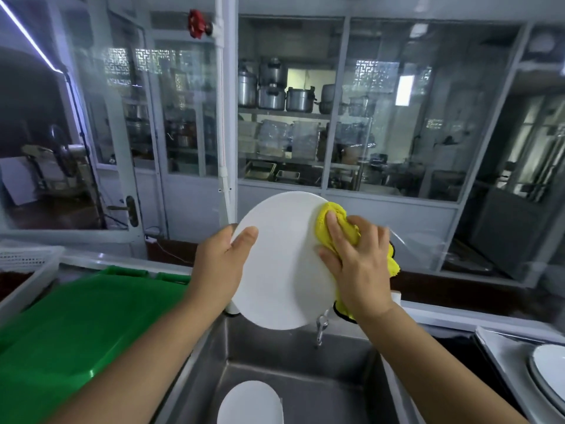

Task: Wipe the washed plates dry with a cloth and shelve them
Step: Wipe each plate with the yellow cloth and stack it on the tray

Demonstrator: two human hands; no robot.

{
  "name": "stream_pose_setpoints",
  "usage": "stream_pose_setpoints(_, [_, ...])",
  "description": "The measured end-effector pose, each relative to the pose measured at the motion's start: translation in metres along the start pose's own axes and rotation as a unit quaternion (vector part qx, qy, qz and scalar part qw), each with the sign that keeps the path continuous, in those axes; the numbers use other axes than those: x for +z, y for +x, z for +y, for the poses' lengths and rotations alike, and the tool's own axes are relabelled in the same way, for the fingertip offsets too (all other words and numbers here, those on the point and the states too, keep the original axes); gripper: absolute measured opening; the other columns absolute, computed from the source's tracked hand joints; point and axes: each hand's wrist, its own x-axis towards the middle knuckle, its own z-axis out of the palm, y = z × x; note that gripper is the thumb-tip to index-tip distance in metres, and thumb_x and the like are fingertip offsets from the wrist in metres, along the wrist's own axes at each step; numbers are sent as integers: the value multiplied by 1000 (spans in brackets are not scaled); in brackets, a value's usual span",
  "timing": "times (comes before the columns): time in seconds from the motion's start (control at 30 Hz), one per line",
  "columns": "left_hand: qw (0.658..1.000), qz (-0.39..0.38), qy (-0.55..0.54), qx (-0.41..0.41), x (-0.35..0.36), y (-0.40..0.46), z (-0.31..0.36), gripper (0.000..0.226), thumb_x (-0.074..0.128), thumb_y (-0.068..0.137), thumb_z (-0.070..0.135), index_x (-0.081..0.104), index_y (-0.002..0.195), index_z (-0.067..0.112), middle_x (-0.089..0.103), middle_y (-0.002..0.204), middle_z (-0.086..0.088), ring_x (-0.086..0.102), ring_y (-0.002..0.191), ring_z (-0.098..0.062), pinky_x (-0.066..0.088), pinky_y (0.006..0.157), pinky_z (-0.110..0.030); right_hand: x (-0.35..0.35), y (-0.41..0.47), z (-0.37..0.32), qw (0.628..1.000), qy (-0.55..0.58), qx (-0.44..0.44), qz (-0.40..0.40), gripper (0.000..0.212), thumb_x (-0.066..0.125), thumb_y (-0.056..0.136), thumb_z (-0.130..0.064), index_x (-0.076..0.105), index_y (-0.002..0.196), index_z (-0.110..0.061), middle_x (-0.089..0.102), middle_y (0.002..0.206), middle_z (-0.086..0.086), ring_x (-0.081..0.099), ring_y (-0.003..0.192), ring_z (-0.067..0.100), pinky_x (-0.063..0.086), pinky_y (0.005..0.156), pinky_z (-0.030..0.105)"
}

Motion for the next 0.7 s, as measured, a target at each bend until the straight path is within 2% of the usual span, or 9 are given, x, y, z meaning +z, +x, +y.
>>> stream_pose_setpoints(0.1, [999,-3,-39,-24,2,3,2,33,53,93,33,58,66,15,62,58,4,55,57,-8,40,53,-22,4,12,-14,998,-55,-3,-19,49,49,91,-39,58,129,-9,39,121,12,38,94,32,34,85,44])
stream_pose_setpoints(0.17, [998,-7,-50,-24,6,4,5,40,50,94,37,61,74,4,65,70,-12,55,66,-16,40,60,-28,7,20,-29,998,-59,8,-31,51,47,91,-36,54,133,-9,38,123,11,39,97,34,39,85,46])
stream_pose_setpoints(0.23, [997,-2,-72,-38,12,5,7,42,48,94,39,62,80,2,66,82,-21,59,74,-25,45,67,-34,11,23,-45,998,-49,9,-35,50,45,92,-35,47,136,-13,38,123,9,40,97,33,42,83,46])
stream_pose_setpoints(0.33, [993,10,-105,-56,19,8,11,37,48,94,42,67,75,16,69,78,-11,65,83,-31,51,76,-43,15,21,-66,999,-33,-18,-30,48,45,92,-33,42,137,-17,39,121,5,40,93,29,38,79,43])
stream_pose_setpoints(0.43, [991,34,-121,-53,19,19,12,37,49,95,39,65,69,18,68,70,-3,64,76,-25,50,70,-36,14,4,-77,996,1,-73,-45,50,53,91,-26,42,139,-17,42,123,5,44,93,29,40,77,41])
stream_pose_setpoints(0.5, [989,35,-131,-50,14,24,12,37,47,96,41,65,72,19,69,75,-3,64,76,-20,50,69,-35,11,-11,-70,991,8,-117,-66,54,59,90,-21,41,140,-16,44,124,5,45,92,28,39,77,41])
stream_pose_setpoints(0.57, [990,31,-131,-48,7,26,11,37,46,96,43,64,75,19,70,80,-6,63,77,-20,51,70,-37,7,-24,-51,987,-3,-136,-88,50,54,92,-20,40,140,-17,44,123,5,45,91,28,39,77,41])
stream_pose_setpoints(0.7, [992,11,-111,-53,5,22,9,38,45,95,42,65,76,15,69,74,0,64,72,-17,50,64,-31,3,-16,-7,992,-66,-48,-101,47,43,94,-29,39,140,-20,44,116,7,43,86,30,41,73,43])
